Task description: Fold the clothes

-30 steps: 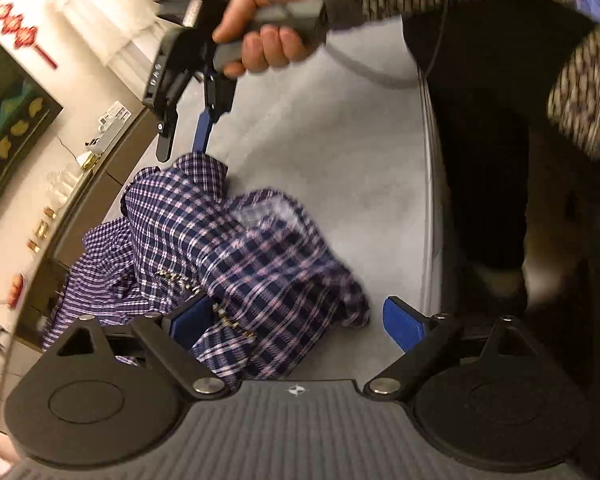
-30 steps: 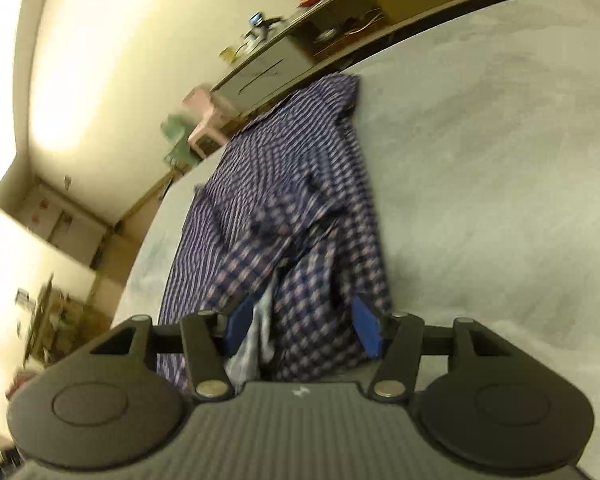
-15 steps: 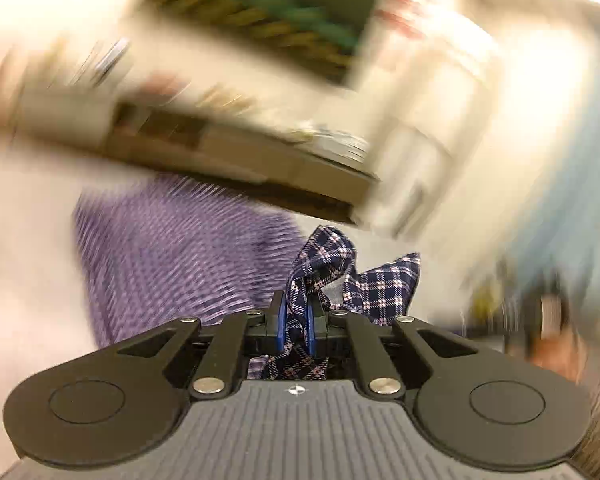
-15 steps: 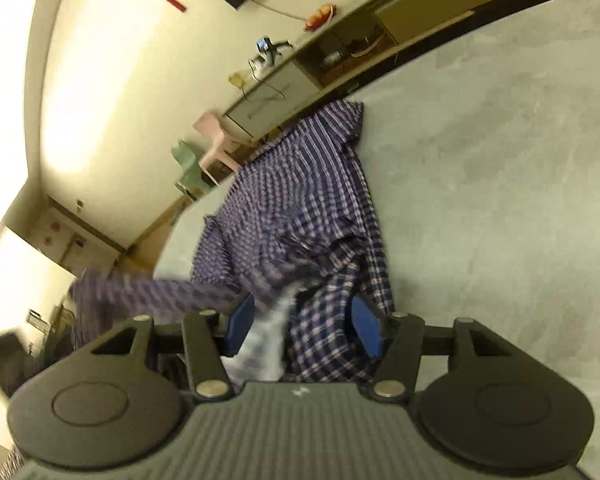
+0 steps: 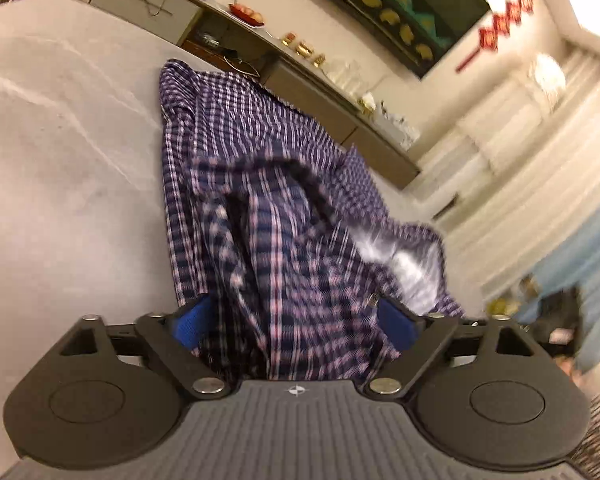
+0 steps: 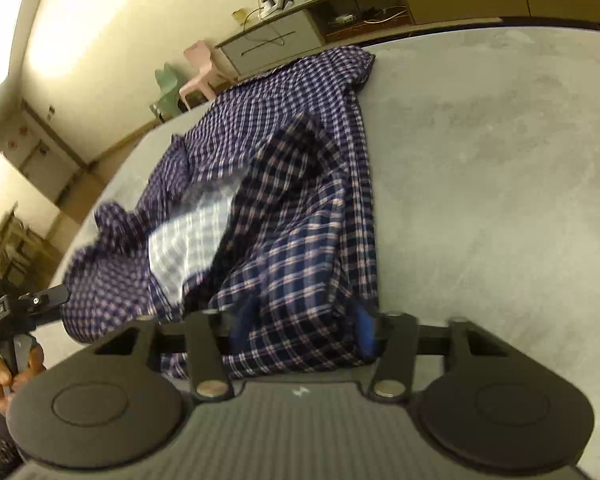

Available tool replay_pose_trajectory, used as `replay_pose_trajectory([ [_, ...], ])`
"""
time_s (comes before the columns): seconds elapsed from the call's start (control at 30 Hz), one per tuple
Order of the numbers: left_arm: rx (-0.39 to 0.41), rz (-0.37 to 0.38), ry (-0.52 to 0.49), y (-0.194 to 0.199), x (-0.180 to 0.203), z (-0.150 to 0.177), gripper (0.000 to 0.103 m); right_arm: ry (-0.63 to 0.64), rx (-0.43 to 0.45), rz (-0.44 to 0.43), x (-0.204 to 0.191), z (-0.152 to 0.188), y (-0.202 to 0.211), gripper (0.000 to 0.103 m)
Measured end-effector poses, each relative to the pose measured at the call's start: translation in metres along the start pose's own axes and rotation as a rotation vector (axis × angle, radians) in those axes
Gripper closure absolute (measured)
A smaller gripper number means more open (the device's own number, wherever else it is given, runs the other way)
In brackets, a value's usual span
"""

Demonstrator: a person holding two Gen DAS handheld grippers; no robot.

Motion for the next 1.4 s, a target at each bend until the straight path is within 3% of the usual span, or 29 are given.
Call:
replay_pose_trajectory([
  [0.03,-0.031,-0.019,-0.017,-0.004,0.000,0.002,0.074,0.014,-0.012,0.003,-0.005,0.005,0.002,0.082],
  [0.13,-0.084,-0.037,-0.030,0.007,-0.008,0.005,0.086,0.058,-0.049,0.012,-0.018,0.021,0.009,0.092],
  [0.3,-0.145,-0.044,-0.057,0.034,-0.021,0.009,0.089,0.137,-0.138,0.001,-0.051,0.074,0.018,0.093],
  [0.4,-0.156,-0.018,-0.076,0.036,-0.023,0.008,0.089,0.177,-0.091,0.061,-0.063,0.081,0.031,0.081],
  [0.43,-0.150,-0.002,-0.081,0.036,-0.022,0.006,0.089,0.194,-0.062,0.088,-0.067,0.080,0.036,0.072],
  [0.47,-0.142,0.016,-0.086,0.036,-0.019,0.003,0.089,0.239,-0.015,0.140,-0.073,0.073,0.042,0.049],
  [0.53,-0.137,0.024,-0.114,0.033,-0.016,0.002,0.089,0.367,0.058,0.269,-0.085,0.058,0.045,0.030],
  [0.6,-0.180,-0.034,-0.156,0.027,-0.020,0.007,0.089,0.600,0.029,0.437,-0.105,0.052,0.025,0.029],
  [0.7,-0.215,-0.100,-0.202,0.025,-0.026,0.011,0.088,0.827,-0.076,0.557,-0.119,0.042,-0.013,0.034],
  [0.83,-0.175,-0.150,-0.243,0.042,-0.024,0.005,0.087,0.465,0.176,0.437,-0.107,-0.033,0.011,0.039],
  [0.9,-0.157,-0.160,-0.270,0.054,-0.021,-0.003,0.069,0.225,0.256,0.416,-0.073,-0.058,0.027,0.039],
  [0.93,-0.143,-0.159,-0.286,0.061,-0.019,-0.008,0.060,0.178,0.260,0.418,-0.061,-0.061,0.030,0.039],
  [1.0,-0.105,-0.159,-0.306,0.072,-0.018,-0.019,0.024,0.157,0.234,0.405,-0.047,-0.055,0.033,0.040],
  [1.07,-0.048,-0.165,-0.306,0.081,-0.021,-0.036,0.015,0.233,0.198,0.347,-0.056,-0.041,0.038,0.041],
  [1.17,-0.004,-0.153,-0.264,0.083,-0.030,-0.060,0.015,0.462,0.121,0.227,-0.095,-0.017,0.043,0.042],
  [1.3,-0.071,-0.148,-0.264,0.039,-0.035,-0.073,0.018,0.728,-0.065,0.068,-0.144,0.014,0.028,0.042],
  [1.33,-0.090,-0.158,-0.276,0.026,-0.035,-0.074,0.023,0.762,-0.109,0.070,-0.150,0.019,0.017,0.043],
  [1.37,-0.076,-0.170,-0.271,0.018,-0.036,-0.078,0.048,0.796,-0.153,0.073,-0.156,0.025,0.006,0.046],
  [1.4,-0.052,-0.182,-0.261,0.012,-0.036,-0.082,0.066,0.830,-0.197,0.075,-0.162,0.030,-0.005,0.051],
])
Point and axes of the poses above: each gripper's, at about its wrist camera, not at the fingertips, and y roughly against the way its jaws point, x to its right, z to its underside, the point moved 6 cm from there along -y, roughly the way its jaws point, and after that the axes turned 9 degrees about -x, right-handed, at the moved point
